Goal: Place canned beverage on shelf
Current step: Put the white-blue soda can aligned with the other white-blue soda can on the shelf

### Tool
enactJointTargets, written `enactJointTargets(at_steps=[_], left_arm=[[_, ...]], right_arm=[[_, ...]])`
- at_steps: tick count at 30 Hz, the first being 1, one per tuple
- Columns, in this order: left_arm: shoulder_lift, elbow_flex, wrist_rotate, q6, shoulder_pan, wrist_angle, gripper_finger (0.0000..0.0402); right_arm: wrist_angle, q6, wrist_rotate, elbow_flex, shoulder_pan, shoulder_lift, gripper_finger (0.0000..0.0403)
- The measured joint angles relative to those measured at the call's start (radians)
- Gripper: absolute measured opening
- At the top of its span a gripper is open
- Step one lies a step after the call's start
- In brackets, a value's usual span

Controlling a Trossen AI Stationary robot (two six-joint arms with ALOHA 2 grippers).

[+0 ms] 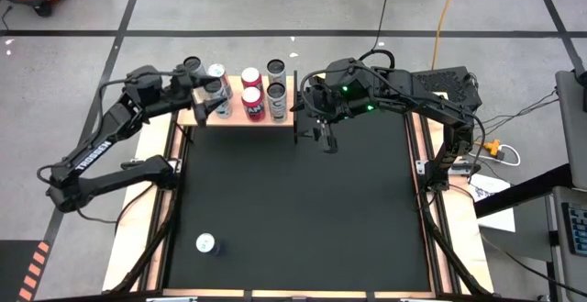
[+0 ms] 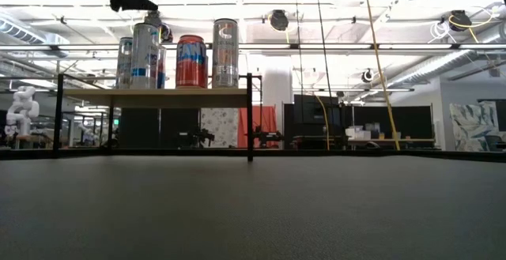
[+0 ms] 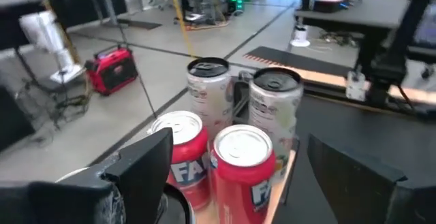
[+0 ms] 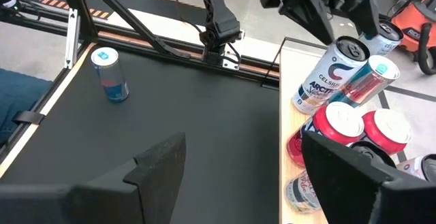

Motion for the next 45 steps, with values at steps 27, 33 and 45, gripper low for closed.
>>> enactJointTargets(at_steps=[27, 33, 45], left_arm=[[0.047, -0.001, -0.266, -0.223, -0.092, -0.008, 0.0336], [0.047, -0.001, -0.267, -0.241, -0.114, -0.008, 0.0336], [0.047, 0.000, -0.267, -0.250, -0.114, -0.074, 0.0336]], right_arm=[[-0.001, 0.008, 0.000, 0.000, 0.000, 0.000, 0.0270], [-0.001, 0.008, 0.000, 0.000, 0.000, 0.000, 0.0270], [-0.001, 0.008, 0.001, 0.000, 0.000, 0.000, 0.0270]])
